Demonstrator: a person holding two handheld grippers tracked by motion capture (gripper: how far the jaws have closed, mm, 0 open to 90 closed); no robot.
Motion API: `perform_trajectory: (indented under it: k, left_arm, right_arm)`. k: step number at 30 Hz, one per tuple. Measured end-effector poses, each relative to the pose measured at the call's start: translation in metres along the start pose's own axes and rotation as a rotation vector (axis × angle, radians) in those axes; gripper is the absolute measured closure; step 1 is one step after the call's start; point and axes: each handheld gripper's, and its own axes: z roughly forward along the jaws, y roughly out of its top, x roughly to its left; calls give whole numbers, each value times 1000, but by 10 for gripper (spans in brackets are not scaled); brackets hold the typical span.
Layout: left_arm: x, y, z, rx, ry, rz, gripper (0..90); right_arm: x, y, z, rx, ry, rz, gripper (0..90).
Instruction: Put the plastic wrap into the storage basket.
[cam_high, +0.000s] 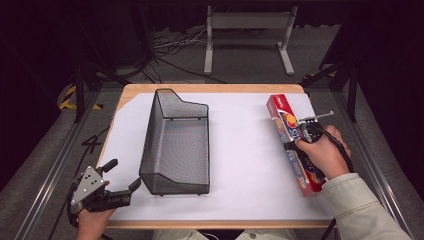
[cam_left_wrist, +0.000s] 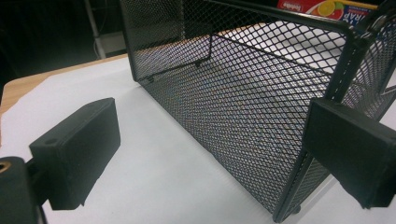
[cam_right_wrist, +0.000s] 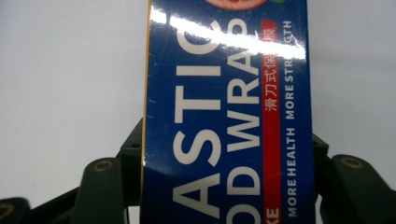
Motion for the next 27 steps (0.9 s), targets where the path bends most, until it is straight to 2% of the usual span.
perform_trajectory:
  k: [4, 5, 7, 9, 12, 20, 27]
  left_arm:
    - [0, 0, 0, 0, 0, -5, 52]
    - [0, 0, 0, -2, 3, -4, 52]
    - [1, 0, -1, -4, 4, -3, 52]
    - [1, 0, -1, -4, 3, -3, 52]
    - [0, 0, -1, -2, 4, -1, 52]
    - [0, 0, 0, -1, 3, 0, 52]
    - [1, -1, -1, -2, 3, -1, 52]
  right_arm:
    - [2, 1, -8, -42, 26, -4, 402]
    - [5, 1, -14, -81, 43, -24, 402]
    - [6, 1, -16, -94, 47, -37, 402]
    - [11, 0, -21, -139, 43, -70, 402]
    - [17, -1, -27, -184, 69, -82, 402]
    - [36, 4, -39, -199, 137, -88, 402]
    - [71, 16, -47, -203, 203, -129, 401]
